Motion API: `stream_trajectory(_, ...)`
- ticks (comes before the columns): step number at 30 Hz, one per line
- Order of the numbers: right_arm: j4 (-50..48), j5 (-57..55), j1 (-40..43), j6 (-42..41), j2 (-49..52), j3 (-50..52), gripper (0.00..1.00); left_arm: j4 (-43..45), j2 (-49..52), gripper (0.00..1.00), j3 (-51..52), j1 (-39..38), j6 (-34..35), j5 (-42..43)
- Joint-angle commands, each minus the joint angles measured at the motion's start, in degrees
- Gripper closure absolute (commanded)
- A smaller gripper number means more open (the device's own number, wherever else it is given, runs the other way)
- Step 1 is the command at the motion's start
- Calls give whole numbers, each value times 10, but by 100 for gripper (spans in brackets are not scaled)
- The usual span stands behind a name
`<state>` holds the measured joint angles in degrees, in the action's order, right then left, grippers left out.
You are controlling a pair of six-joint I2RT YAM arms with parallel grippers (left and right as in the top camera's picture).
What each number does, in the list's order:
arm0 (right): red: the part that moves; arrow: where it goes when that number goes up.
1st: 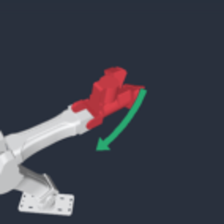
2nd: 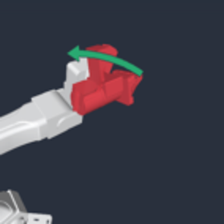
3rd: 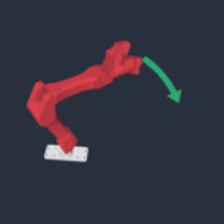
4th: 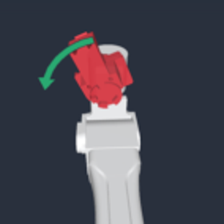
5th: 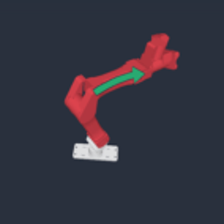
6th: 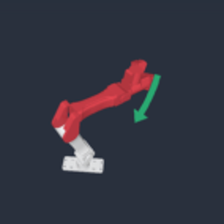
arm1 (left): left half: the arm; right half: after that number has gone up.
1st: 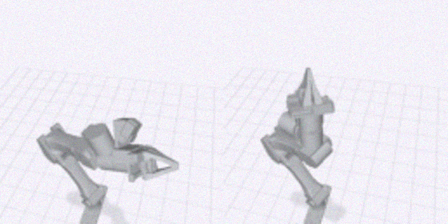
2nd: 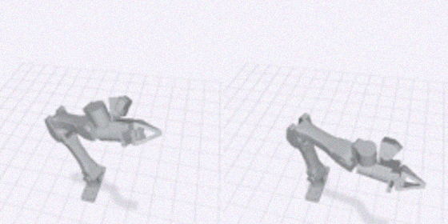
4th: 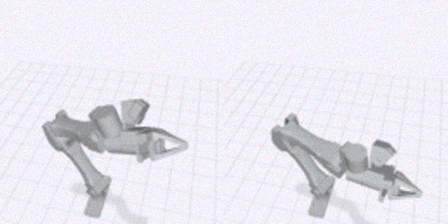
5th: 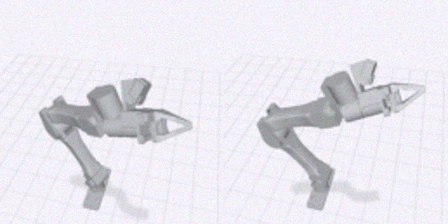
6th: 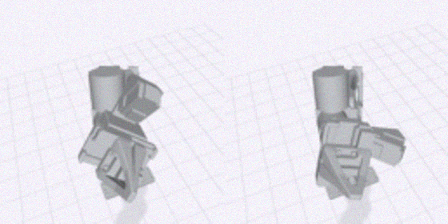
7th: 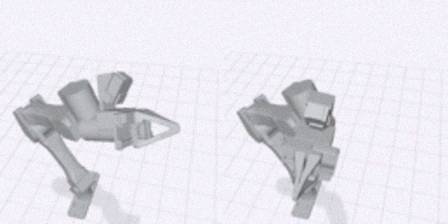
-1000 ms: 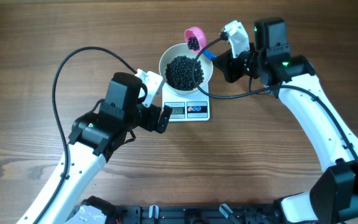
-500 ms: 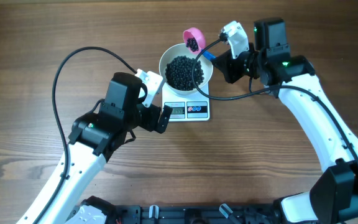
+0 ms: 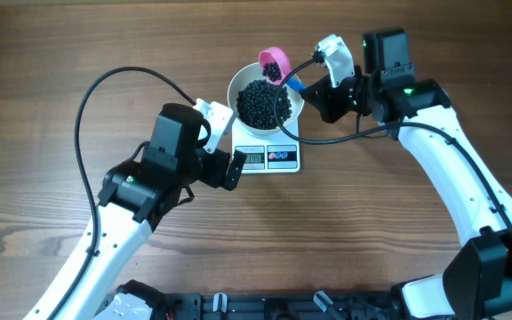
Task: Scoop item into bowl and weigh 150g on scale
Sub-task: 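Tilt the pink cup over the white bowl to pour a few beans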
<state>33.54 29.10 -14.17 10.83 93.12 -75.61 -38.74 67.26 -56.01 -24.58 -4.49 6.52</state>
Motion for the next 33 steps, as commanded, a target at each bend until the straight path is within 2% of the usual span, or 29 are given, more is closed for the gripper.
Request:
stream_trajectory(1, 5, -36, -1, 5, 9, -4, 96, 2, 2, 0, -10, 3, -11, 1)
stream_trajectory(4, 5, 43, -2, 29, 9, -4, 96, 2, 2, 0, -10, 3, -11, 1)
stream_trajectory(8, 4, -17, -2, 17, 9, -4, 96, 2, 2, 0, -10, 3, -11, 1)
stream_trajectory(15, 2, -36, -2, 3, 9, -4, 96, 2, 2, 0, -10, 3, -11, 1)
stream_trajectory(18, 2, -20, -2, -19, 9, -4, 96, 2, 2, 0, -10, 3, -11, 1)
stream_trajectory(33, 2, -21, -2, -21, 9, -4, 96, 2, 2, 0, -10, 3, -11, 1)
